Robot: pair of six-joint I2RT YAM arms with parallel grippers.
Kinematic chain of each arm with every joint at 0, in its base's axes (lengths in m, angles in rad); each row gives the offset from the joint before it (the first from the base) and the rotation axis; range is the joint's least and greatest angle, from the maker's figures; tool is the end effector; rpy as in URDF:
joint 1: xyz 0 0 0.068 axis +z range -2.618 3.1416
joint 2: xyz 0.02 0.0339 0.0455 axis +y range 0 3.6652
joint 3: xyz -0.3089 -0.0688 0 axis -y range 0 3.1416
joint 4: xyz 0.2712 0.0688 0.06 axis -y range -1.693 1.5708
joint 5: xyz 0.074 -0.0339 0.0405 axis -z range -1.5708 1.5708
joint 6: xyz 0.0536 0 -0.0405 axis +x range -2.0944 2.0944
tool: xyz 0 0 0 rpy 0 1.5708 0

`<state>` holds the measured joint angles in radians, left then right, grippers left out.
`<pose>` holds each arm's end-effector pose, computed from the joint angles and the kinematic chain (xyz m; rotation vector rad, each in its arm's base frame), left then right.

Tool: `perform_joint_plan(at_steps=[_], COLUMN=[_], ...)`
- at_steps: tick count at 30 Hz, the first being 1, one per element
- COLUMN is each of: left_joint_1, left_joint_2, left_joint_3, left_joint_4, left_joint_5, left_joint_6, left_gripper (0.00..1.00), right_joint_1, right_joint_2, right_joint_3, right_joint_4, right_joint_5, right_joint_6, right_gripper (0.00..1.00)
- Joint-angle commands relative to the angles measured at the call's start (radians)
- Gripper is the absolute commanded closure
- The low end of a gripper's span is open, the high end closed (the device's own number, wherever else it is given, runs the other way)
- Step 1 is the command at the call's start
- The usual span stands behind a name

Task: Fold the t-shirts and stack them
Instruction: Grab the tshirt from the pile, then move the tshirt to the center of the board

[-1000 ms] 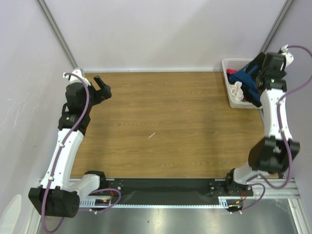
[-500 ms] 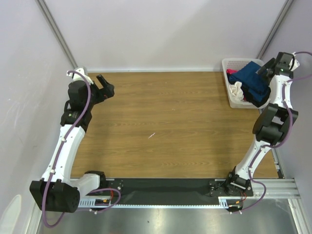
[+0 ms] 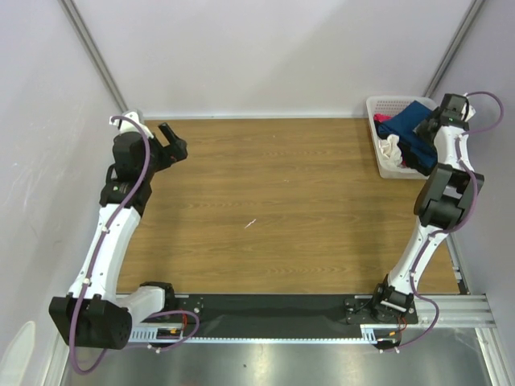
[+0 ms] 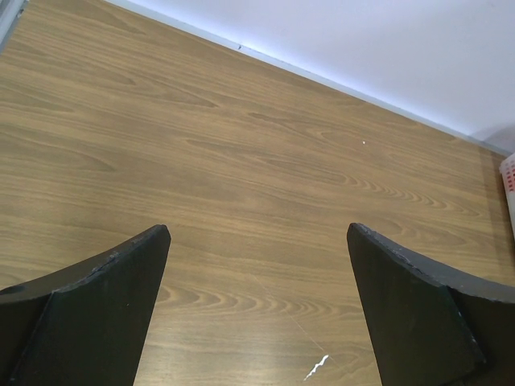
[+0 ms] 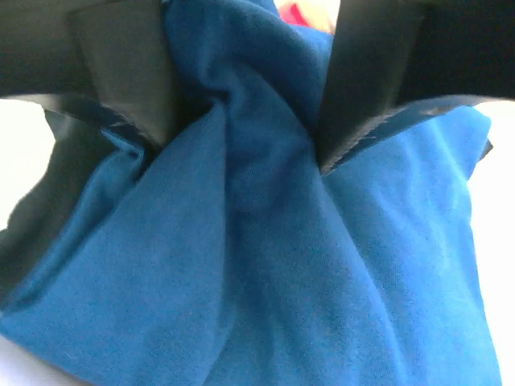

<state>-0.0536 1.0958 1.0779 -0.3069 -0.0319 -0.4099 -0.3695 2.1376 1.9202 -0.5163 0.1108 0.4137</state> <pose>0.2716 -0.0129 0.4026 -0.3591 1.8714 -0.2848 0.5183 -0.2071 0.2890 0.9305 2.1047 -0.1049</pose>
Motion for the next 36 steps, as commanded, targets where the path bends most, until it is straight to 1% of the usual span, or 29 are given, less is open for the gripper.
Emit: perform_joint_plan(at_steps=[1,2,3,4,8,9,11,13,15,17,18,19,22,23,24,26,27,28,29,30,31,32,33,34,36], left_joint_1=[0.008,0.008,0.008,0.008,0.008,0.008,0.008,0.008,0.008,0.008,0.008,0.008,0.008,0.008,0.008,0.008,0.008,0.008,0.008,0.006,0.006,0.006,0.006,0.005,-0.009], left_joint_2=[0.007,0.003,-0.002,-0.007,-0.033,-0.037,-0.039,-0.037,-0.037,-0.040,-0.043,-0.045,-0.057,-0.065,-0.068,-0.071,-0.074,-0.073,-0.074,-0.080,-0.082,-0.088,-0.093,-0.099,-0.097], left_joint_3=[0.065,0.066,0.060,0.057,0.040,0.036,0.036,0.040,0.040,0.043,0.048,0.048,0.056,0.057,0.063,0.073,0.088,0.094,0.100,0.108,0.106,0.100,0.085,0.077,0.064], left_joint_4=[-0.008,-0.012,-0.012,-0.012,-0.006,0.002,0.006,0.012,0.015,0.020,0.020,0.023,0.034,0.040,0.045,0.058,0.084,0.104,0.126,0.184,0.218,0.273,0.313,0.424,0.504], left_joint_5=[-0.019,-0.020,-0.023,-0.029,-0.040,-0.040,-0.034,-0.022,0.000,0.010,0.023,0.024,0.062,0.073,0.084,0.170,0.225,0.353,0.419,0.472,0.515,0.606,0.640,0.673,0.720], left_joint_6=[0.022,0.022,0.023,0.023,0.028,0.029,0.031,0.036,0.036,0.034,0.030,0.029,0.028,0.028,0.029,0.036,0.046,0.051,0.049,0.022,0.004,-0.018,-0.065,-0.093,-0.168], left_gripper=[0.00,0.00,0.00,0.00,0.00,0.00,0.00,0.00,0.00,0.00,0.00,0.00,0.00,0.00,0.00,0.00,0.00,0.00,0.00,0.00,0.00,0.00,0.00,0.00,0.00], right_joint_1=[0.020,0.020,0.020,0.020,0.023,0.032,0.046,0.078,0.105,0.153,0.171,0.188,0.291,0.349,0.366,0.406,0.447,0.469,0.495,0.548,0.573,0.596,0.618,0.621,0.632], right_joint_2=[0.056,0.061,0.061,0.048,-0.008,-0.018,-0.037,-0.048,-0.103,-0.166,-0.230,-0.257,-0.330,-0.344,-0.355,-0.378,-0.384,-0.393,-0.409,-0.418,-0.427,-0.444,-0.453,-0.464,-0.514], right_joint_3=[0.042,0.052,0.083,0.098,0.224,0.309,0.405,0.550,0.595,0.567,0.554,0.540,0.537,0.540,0.534,0.508,0.469,0.438,0.409,0.378,0.312,0.284,0.251,0.170,0.074], right_joint_4=[0.025,0.022,0.019,0.015,0.003,-0.005,-0.040,-0.062,-0.045,0.040,0.073,0.134,0.205,0.211,0.222,0.246,0.245,0.243,0.237,0.236,0.234,0.236,0.243,0.313,0.398], right_joint_5=[-0.020,-0.025,-0.025,-0.022,-0.039,-0.046,-0.046,-0.069,-0.074,-0.098,-0.143,-0.163,-0.203,-0.209,-0.255,-0.324,-0.339,-0.345,-0.344,-0.327,-0.320,-0.310,-0.321,-0.350,-0.384], right_joint_6=[-0.013,-0.010,-0.001,0.005,0.013,0.010,-0.012,-0.039,-0.076,-0.099,-0.095,-0.095,-0.118,-0.112,-0.054,0.038,0.109,0.125,0.135,0.146,0.163,0.190,0.229,0.311,0.379], right_gripper=[0.42,0.55,0.91,1.00,1.00,1.00,1.00,1.00,1.00,1.00,1.00,1.00,1.00,1.00,1.00,1.00,1.00,1.00,1.00,1.00,1.00,1.00,1.00,1.00,1.00])
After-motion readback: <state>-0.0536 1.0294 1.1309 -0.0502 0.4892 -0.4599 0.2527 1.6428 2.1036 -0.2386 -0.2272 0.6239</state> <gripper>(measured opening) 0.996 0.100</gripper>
